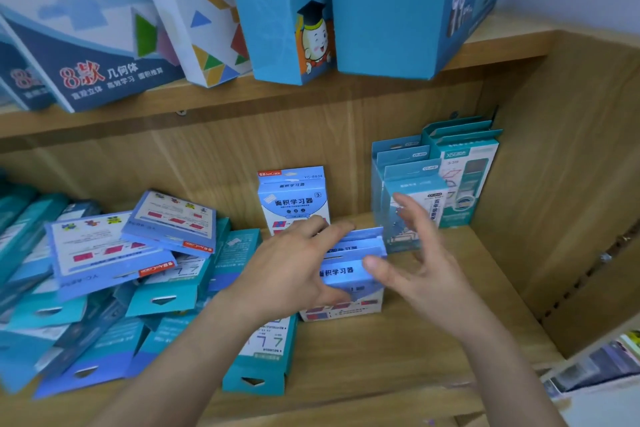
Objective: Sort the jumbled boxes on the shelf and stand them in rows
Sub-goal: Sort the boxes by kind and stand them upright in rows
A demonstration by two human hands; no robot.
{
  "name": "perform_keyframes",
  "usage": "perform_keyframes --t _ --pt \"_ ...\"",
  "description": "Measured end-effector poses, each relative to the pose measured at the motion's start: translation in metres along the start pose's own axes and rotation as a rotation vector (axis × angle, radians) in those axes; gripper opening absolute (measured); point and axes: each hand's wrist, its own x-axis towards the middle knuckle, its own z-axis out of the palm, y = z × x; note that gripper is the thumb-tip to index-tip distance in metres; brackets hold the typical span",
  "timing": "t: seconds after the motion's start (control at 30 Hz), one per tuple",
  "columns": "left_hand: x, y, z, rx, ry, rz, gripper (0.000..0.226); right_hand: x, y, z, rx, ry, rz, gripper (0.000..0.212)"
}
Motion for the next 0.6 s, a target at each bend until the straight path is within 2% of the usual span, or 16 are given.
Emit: perform_keyframes --t 0.03,0.07,0.17,0.23,0.27,0.33,0.4,0.47,0.6 --pt "-0.001 -0.001 0.001 -0.092 0.026 0.0 0.084 -0.004 -0.003 0.007 -0.005 -0.178 -0.004 0.097" --pt "-0.003 -0.002 0.001 -0.199 0.054 -0.017 0.082 -0.005 -0.003 0.016 -0.064 -0.26 -0.024 0.099" --pt "-0.019 -0.01 -0.001 -0.417 0.237 -0.109 0.08 0.002 0.003 0.03 -0.154 -0.114 -0.078 0.089" --pt "-0.041 -0.016 0.0 -0.415 0.356 -0.235 0.072 0.003 0.007 0.03 -0.132 -0.05 -0.075 0.085" --pt "-0.054 -0.018 0.007 -0.367 0.362 -0.296 0.067 0.002 0.008 0.028 -0.13 -0.031 -0.068 0.084" --pt "-0.081 -0.018 0.03 -0.179 0.222 -0.378 0.066 0.003 0.009 0.026 -0.123 0.002 -0.044 0.082" --pt "-0.102 -0.019 0.06 0.025 -0.017 -0.39 0.076 0.004 0.008 0.026 -0.127 0.02 -0.027 0.08" --pt "-0.116 -0.022 0.079 0.116 -0.086 -0.35 0.076 0.004 0.006 0.029 -0.131 0.048 -0.015 0.079" --pt "-0.129 -0.027 0.07 0.083 -0.16 -0.248 0.076 0.007 -0.002 0.033 -0.194 0.107 -0.049 0.077"
